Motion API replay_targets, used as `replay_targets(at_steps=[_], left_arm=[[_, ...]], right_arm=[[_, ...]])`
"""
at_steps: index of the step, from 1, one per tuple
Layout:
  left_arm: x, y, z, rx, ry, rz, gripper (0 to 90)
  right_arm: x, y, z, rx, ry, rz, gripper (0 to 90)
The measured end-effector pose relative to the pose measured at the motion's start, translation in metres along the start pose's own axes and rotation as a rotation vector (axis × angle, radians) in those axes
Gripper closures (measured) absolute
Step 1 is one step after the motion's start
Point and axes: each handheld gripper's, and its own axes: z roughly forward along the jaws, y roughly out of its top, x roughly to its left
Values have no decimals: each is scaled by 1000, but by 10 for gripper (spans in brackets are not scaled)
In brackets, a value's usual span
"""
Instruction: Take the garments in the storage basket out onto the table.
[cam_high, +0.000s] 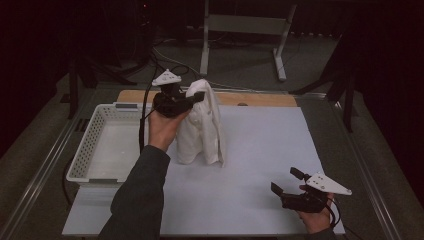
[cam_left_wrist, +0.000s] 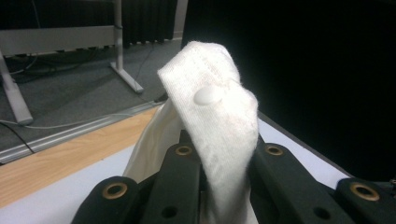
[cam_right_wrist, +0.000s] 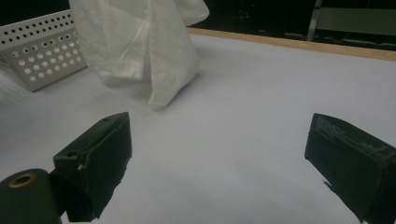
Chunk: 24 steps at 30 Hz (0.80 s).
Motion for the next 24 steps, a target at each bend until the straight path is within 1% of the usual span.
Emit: replay_targets(at_steps=[8,10,11,13,14,17,18,19,22,23,24], left_arm=[[-6,-9,10,4,-20,-8,840],[-8,-17,14,19,-26,-6,840],[-8,-17,14,19,-26,-6,839],[-9,-24,17,34,-32,-6,839],[-11,-32,21,45,-38,-12,838],[-14,-43,24,61,-51,-15,837],[-14,-43,24,61,-51,-15,836],[-17,-50,26,68,-62,-16,835],[-24,-59,27,79,-79,-8,831],[-24,-59,27,79,-79,-8,830],[-28,-63,27,82,-89,-1,828]], right_arm=[[0,0,0,0,0,1,75],[0,0,0,0,0,1,75],[0,0,0,1,1,2,75],[0,0,0,2,1,3,75],[1,0,0,3,1,2,75],[0,0,0,3,1,1,75],[0,0,0,3,1,1,75],[0,0,0,3,1,2,75],[1,0,0,4,1,0,75],[0,0,0,4,2,0,75],[1,0,0,4,2,0,75]])
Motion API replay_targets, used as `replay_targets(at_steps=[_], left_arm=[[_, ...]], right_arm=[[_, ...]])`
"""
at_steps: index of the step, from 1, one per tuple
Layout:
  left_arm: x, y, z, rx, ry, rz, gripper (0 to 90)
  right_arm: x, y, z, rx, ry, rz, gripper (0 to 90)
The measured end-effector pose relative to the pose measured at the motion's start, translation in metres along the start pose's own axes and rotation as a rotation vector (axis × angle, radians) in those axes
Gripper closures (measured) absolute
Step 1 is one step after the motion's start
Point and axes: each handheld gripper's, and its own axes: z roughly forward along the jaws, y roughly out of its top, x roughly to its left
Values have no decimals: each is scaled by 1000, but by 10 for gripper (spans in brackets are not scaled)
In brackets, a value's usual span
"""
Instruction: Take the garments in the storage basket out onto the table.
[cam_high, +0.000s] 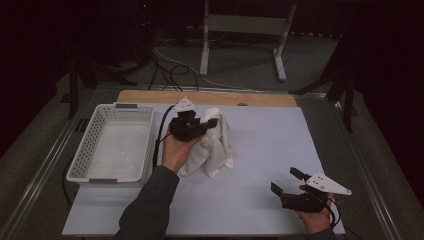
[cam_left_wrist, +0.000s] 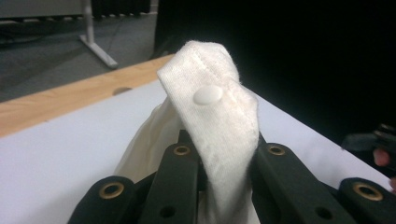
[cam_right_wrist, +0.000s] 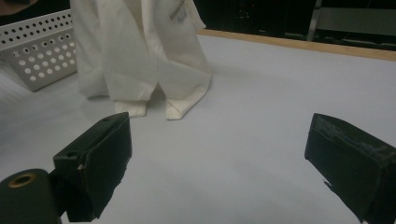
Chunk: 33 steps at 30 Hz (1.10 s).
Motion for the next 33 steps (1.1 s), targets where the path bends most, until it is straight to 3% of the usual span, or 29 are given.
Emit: replay_targets(at_steps=[6,7,15,18,19,21,24,26,29,33], left_arm=[[-9,-7,2,10,-15,15,816],[-16,-12,3,16,-28,26,812],[-32,-28,7,27,-74,25,797],[-37,-34,10,41,-91,26,786],[-44,-43,14,75,-116,28,774],[-49,-48,16,90,-131,31,761],[-53,-51,18,103,-153,29,651],[-56,-54,19,109,-226,15,512],[-61,-53,17,94,-212,38,322],[-57,-51,11,65,-181,14,168]], right_arm=[[0,0,0,1,1,-1,75],[0,0,0,0,1,-2,75],[0,0,0,0,0,-2,75],[0,0,0,-2,0,-4,75],[0,0,0,-1,-3,3,75],[0,0,0,-3,-3,2,75],[0,0,0,-3,-4,2,75],[-1,0,-1,-4,-3,-2,75],[0,0,-1,-2,-4,2,75],[0,0,-1,-2,-2,4,75]])
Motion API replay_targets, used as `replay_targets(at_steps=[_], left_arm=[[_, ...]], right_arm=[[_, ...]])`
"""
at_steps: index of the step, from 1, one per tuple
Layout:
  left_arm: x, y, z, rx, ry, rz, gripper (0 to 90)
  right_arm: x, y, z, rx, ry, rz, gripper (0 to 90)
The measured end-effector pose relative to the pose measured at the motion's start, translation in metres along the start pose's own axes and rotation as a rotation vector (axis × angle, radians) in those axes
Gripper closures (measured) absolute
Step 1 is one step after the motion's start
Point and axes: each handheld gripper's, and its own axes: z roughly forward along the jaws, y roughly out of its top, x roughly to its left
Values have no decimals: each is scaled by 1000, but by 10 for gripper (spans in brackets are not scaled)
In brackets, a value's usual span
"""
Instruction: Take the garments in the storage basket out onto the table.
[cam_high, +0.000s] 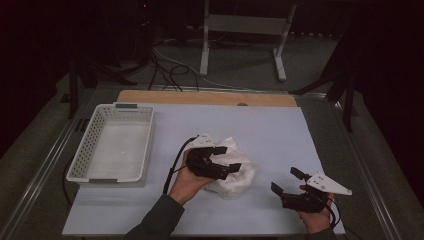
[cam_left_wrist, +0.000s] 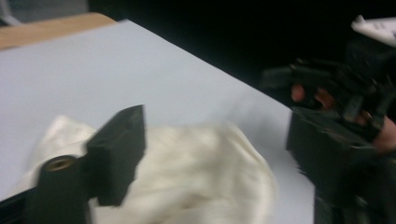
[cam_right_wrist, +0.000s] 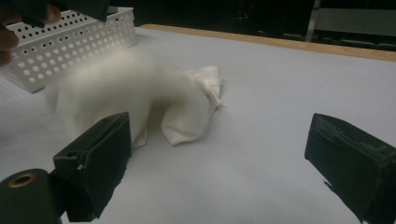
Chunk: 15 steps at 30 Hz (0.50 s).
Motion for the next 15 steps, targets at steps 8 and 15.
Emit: replay_targets(at_steps=[8,15], left_arm=[[16,1,-20,-56,94,-34,36],[27,-6,-36,-85,135,-47,2]], right_arm=[[0,0,0,0,1,-1,75],[0,0,1,2,-1,-8,75]])
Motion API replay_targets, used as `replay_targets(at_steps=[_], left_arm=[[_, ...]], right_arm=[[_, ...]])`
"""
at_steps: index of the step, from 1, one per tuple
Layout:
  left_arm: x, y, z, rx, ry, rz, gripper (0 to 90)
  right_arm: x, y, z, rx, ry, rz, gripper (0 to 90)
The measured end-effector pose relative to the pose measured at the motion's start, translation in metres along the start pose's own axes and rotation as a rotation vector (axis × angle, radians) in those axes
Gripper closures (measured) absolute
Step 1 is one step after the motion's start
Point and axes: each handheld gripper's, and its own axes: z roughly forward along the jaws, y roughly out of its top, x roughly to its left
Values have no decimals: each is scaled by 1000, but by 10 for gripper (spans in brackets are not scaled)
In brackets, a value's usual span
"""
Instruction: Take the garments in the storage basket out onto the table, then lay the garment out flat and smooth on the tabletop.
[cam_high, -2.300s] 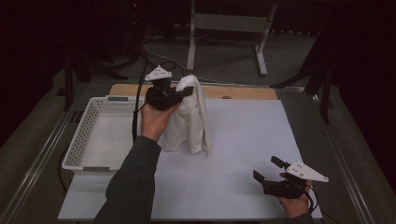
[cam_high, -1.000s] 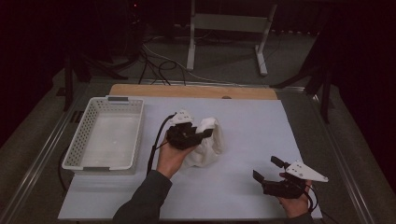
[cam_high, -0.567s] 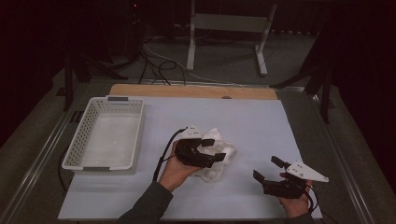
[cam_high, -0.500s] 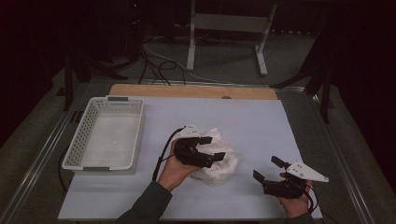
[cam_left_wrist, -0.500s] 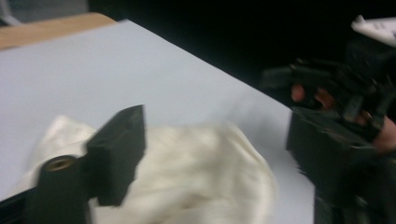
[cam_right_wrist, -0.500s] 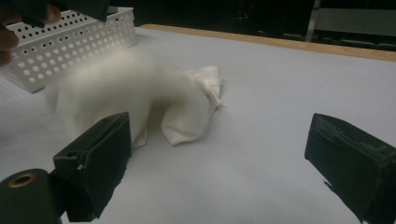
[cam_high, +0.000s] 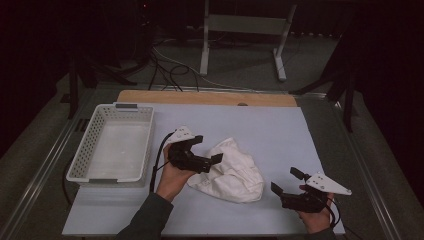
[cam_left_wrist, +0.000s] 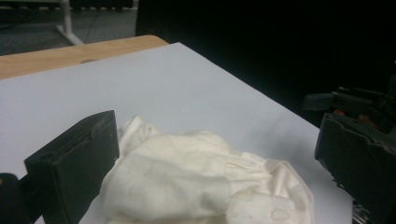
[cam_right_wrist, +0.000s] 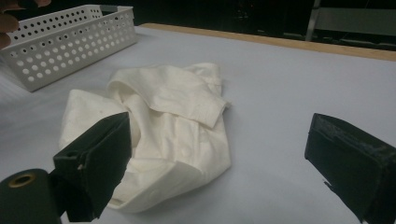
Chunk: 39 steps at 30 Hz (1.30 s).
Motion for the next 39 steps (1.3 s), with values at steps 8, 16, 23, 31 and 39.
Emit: replay_targets(at_steps=[8,16,23,31,39], left_arm=[[4,-2,0,3,11,-6,2],[2,-7,14,31,8,-8,17],[1,-10,26,57,-3,-6,63],[-5,-16,44,104,-22,7,127],[-12,-23,61,159,17,26,227]], right_arm=[[0,0,1,-3,-6,8,75],[-1,0,0,-6,-3,2,75],[-1,0,-1,-4,-3,8,75],[-1,0,0,-5,0,3,75],[-1,0,0,-5,1,2,75]])
